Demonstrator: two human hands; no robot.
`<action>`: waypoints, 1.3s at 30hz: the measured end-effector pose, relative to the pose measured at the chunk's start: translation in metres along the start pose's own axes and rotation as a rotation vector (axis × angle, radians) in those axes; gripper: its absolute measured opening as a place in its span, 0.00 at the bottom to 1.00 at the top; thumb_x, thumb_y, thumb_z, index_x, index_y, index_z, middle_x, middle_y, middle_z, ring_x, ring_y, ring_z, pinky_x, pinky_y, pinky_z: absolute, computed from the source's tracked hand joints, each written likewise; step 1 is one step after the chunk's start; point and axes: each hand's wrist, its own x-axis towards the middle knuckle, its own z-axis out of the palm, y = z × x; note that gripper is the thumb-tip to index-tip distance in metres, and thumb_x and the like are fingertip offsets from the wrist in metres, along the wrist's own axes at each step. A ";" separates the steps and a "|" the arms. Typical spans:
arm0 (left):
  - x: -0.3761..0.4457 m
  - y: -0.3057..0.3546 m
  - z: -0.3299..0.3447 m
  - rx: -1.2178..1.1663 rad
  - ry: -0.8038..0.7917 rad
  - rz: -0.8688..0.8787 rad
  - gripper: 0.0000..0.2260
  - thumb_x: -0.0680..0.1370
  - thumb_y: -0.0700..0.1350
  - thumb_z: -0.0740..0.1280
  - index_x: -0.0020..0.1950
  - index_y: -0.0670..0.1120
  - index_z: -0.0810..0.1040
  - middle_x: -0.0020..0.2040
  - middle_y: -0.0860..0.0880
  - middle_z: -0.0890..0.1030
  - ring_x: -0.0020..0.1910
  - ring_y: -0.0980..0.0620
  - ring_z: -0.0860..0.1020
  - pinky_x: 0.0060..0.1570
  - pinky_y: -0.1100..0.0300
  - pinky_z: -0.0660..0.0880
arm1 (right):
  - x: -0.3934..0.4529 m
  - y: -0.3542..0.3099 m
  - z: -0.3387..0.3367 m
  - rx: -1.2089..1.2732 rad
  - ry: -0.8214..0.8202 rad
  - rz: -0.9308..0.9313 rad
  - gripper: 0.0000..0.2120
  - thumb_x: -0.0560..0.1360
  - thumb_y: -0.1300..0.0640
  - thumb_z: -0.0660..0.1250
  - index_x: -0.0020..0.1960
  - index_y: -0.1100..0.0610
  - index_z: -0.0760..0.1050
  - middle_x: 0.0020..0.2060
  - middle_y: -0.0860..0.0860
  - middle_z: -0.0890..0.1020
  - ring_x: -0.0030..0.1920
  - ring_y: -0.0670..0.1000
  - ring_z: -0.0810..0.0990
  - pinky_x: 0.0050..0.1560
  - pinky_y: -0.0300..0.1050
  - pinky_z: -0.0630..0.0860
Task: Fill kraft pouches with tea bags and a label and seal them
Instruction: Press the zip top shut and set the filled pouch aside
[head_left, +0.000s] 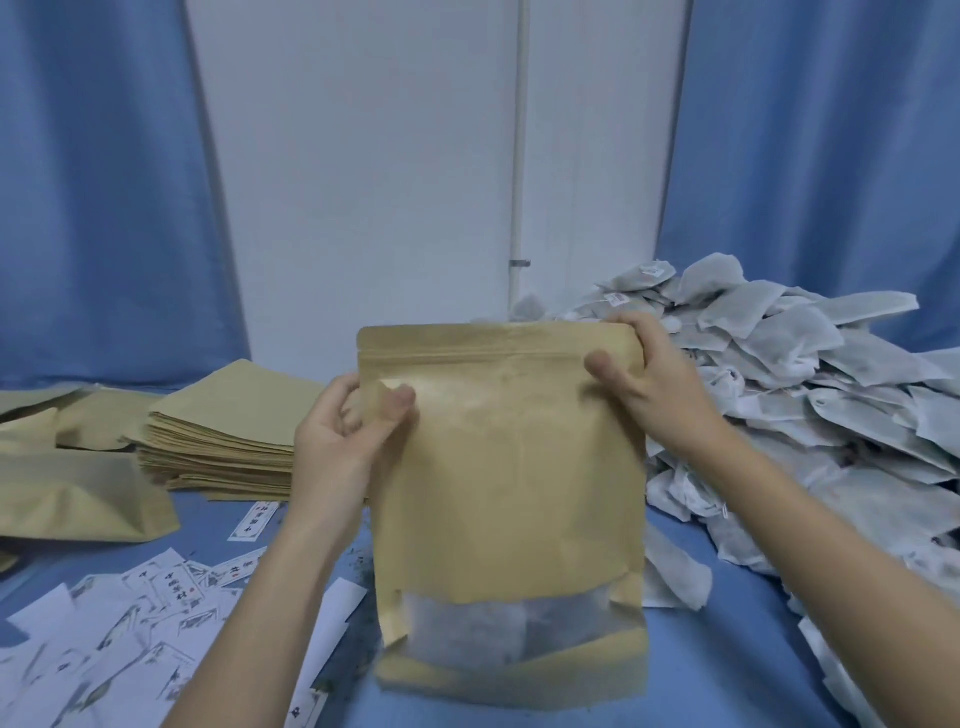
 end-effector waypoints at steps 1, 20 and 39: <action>-0.004 -0.007 -0.005 -0.005 -0.042 -0.056 0.15 0.62 0.52 0.77 0.47 0.54 0.81 0.45 0.51 0.85 0.41 0.55 0.82 0.40 0.63 0.78 | -0.010 0.010 0.005 0.188 -0.059 0.085 0.28 0.63 0.39 0.71 0.59 0.47 0.68 0.39 0.41 0.83 0.41 0.33 0.79 0.40 0.27 0.72; 0.003 0.023 -0.056 -0.454 -0.024 -0.384 0.17 0.74 0.54 0.62 0.52 0.46 0.83 0.46 0.47 0.85 0.43 0.50 0.83 0.40 0.60 0.79 | -0.045 0.020 0.094 1.134 -0.251 0.559 0.16 0.77 0.60 0.60 0.63 0.64 0.73 0.56 0.61 0.80 0.51 0.58 0.82 0.41 0.47 0.80; 0.033 0.008 -0.159 -0.538 0.380 -0.468 0.11 0.83 0.44 0.54 0.53 0.44 0.75 0.41 0.46 0.81 0.35 0.51 0.82 0.32 0.61 0.78 | 0.014 -0.160 0.374 0.946 -0.579 0.818 0.13 0.78 0.47 0.61 0.50 0.57 0.68 0.47 0.58 0.78 0.51 0.59 0.81 0.57 0.53 0.77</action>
